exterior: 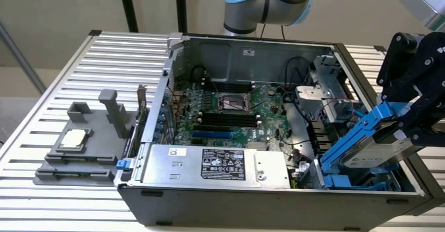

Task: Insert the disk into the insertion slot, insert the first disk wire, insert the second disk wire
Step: 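Insert the disk into the insertion slot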

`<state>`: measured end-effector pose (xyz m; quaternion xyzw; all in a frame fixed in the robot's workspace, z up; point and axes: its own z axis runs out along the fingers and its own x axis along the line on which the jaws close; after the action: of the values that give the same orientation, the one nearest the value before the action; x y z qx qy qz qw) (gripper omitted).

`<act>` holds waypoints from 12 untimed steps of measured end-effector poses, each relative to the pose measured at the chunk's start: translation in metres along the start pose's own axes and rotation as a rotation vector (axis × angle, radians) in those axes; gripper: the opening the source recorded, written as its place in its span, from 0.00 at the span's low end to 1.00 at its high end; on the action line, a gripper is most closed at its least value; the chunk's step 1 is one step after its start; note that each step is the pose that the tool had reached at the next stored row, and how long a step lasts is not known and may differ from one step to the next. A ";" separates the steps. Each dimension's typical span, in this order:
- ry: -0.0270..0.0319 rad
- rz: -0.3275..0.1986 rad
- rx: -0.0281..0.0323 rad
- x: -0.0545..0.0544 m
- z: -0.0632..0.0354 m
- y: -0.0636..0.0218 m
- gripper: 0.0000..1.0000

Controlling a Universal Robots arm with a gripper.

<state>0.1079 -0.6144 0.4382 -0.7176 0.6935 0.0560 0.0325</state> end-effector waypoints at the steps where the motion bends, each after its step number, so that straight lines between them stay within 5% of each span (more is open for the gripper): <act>1: 0.0000 0.000 0.0000 0.000 0.0000 0.0000 0.32; 12: -0.0106 -0.003 0.0013 0.002 0.0051 -0.0001 0.32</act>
<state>0.1079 -0.6160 0.4329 -0.7183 0.6922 0.0593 0.0367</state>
